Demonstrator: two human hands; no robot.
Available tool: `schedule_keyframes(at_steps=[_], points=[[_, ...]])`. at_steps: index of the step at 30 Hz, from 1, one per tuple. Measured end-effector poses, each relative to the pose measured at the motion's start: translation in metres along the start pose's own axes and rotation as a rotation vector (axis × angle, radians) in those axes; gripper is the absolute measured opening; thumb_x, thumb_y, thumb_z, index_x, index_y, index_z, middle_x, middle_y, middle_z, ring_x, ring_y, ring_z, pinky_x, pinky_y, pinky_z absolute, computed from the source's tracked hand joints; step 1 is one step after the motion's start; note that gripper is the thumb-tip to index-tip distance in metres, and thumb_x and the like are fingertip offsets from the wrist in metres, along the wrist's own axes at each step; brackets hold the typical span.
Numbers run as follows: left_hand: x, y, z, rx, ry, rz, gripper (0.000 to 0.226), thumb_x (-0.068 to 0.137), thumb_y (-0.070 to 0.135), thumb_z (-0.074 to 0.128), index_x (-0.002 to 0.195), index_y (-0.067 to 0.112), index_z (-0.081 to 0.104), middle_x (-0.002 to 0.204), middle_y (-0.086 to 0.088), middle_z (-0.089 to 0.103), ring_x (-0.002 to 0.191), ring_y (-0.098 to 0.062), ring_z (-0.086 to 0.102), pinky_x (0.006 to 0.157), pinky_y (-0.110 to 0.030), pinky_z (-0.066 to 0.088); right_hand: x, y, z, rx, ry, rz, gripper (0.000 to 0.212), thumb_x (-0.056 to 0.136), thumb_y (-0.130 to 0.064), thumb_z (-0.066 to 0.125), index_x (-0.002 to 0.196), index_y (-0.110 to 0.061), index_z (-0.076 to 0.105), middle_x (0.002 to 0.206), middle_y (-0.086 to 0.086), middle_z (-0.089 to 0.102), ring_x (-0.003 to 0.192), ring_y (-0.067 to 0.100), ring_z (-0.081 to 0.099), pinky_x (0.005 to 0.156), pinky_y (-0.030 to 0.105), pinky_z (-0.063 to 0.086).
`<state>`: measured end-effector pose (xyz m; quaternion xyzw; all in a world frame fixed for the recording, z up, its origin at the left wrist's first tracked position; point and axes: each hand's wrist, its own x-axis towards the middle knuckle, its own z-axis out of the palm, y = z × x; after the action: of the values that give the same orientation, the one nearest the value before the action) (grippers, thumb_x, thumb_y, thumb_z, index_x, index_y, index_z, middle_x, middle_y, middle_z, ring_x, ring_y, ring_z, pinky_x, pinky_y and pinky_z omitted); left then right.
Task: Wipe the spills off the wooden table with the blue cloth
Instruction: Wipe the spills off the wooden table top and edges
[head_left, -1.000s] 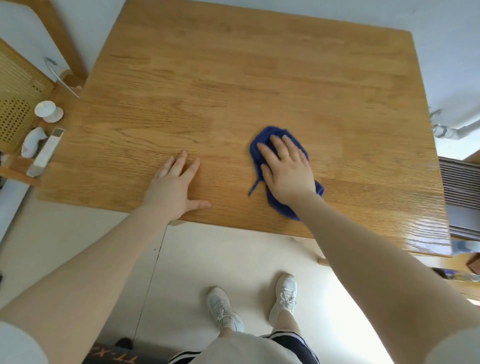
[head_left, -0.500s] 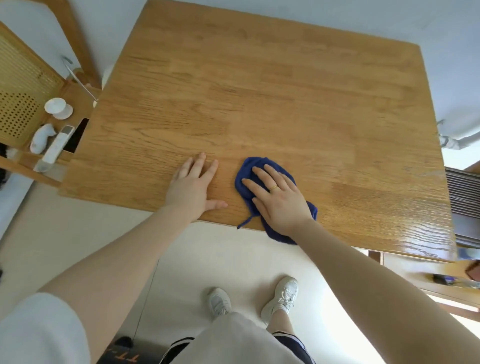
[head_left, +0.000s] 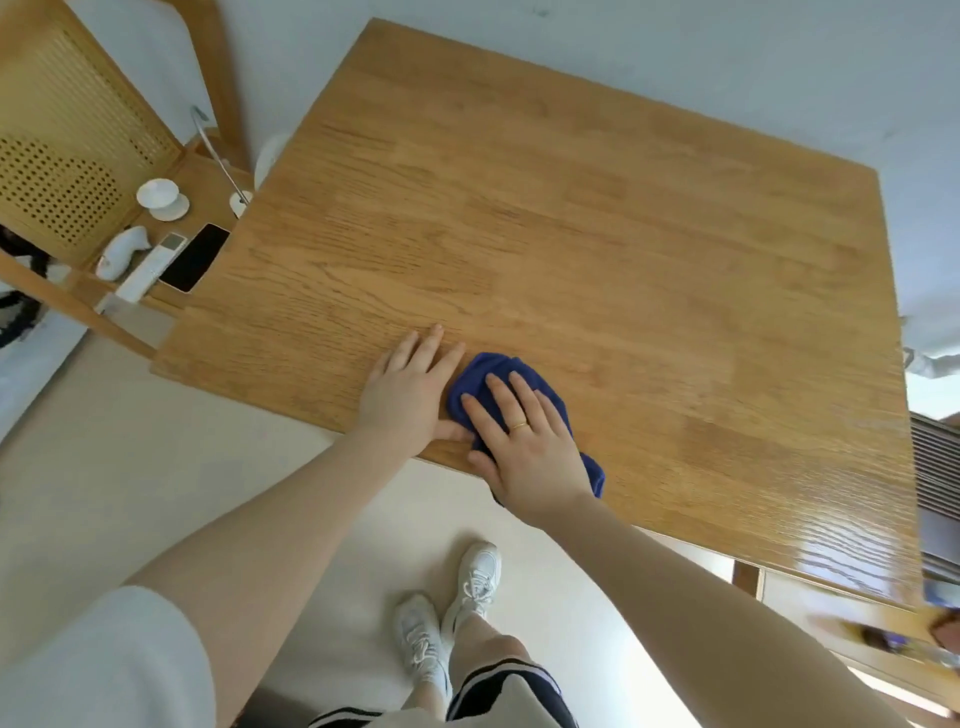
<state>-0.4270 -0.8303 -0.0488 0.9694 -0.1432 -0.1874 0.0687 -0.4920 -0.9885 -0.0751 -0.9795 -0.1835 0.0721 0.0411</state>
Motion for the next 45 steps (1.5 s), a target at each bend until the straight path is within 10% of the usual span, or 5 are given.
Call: schedule_keyframes(at_steps=[12, 19, 27, 38, 45], points=[[0.002, -0.031, -0.036, -0.314, 0.005, -0.124, 0.091, 0.075, 0.051, 0.068, 0.148, 0.023, 0.021, 0.158, 0.005, 0.007, 0.143, -0.021, 0.013, 0.114, -0.039, 0.021, 0.080, 0.033, -0.011, 0.061, 0.106, 0.253, 0.050, 0.095, -0.039, 0.033, 0.140, -0.014, 0.037, 0.146, 0.019, 0.035, 0.137, 0.039, 0.025, 0.108, 0.051, 0.025], [-0.002, -0.070, -0.034, -0.060, -0.014, -0.484, 0.111, 0.068, 0.068, 0.064, 0.149, 0.020, 0.006, 0.157, -0.014, 0.001, 0.144, -0.034, 0.003, 0.115, -0.047, 0.012, 0.047, -0.015, -0.006, 0.038, -0.047, -0.225, 0.049, 0.089, -0.039, 0.029, 0.131, -0.024, 0.049, 0.139, 0.009, 0.047, 0.130, 0.030, 0.040, 0.105, 0.045, 0.033], [-0.006, -0.079, -0.027, -0.078, -0.069, -0.452, 0.108, 0.071, 0.070, 0.057, 0.150, 0.027, -0.003, 0.158, -0.011, -0.006, 0.145, -0.030, 0.001, 0.117, -0.044, 0.015, 0.131, 0.006, -0.025, 0.046, -0.039, 0.012, 0.049, 0.099, -0.035, 0.029, 0.146, -0.024, 0.020, 0.156, 0.009, 0.011, 0.143, 0.028, 0.002, 0.114, 0.043, 0.005], [-0.008, -0.097, -0.037, 0.047, -0.120, -0.307, 0.097, 0.077, 0.072, 0.046, 0.149, 0.029, -0.004, 0.157, -0.008, -0.003, 0.143, -0.029, 0.004, 0.109, -0.044, 0.030, 0.097, -0.021, -0.012, -0.017, -0.066, -0.309, 0.051, 0.089, -0.043, 0.029, 0.135, -0.026, 0.044, 0.143, 0.007, 0.043, 0.133, 0.028, 0.037, 0.106, 0.045, 0.032], [-0.004, -0.133, -0.051, 0.110, -0.102, -0.048, 0.077, 0.087, 0.059, 0.043, 0.149, 0.026, 0.011, 0.144, -0.006, 0.025, 0.130, -0.023, 0.028, 0.096, -0.035, 0.043, 0.162, -0.047, -0.022, 0.061, 0.000, 0.223, 0.052, 0.098, -0.037, 0.032, 0.146, -0.021, 0.019, 0.155, 0.011, 0.013, 0.143, 0.031, 0.004, 0.113, 0.046, 0.009]])
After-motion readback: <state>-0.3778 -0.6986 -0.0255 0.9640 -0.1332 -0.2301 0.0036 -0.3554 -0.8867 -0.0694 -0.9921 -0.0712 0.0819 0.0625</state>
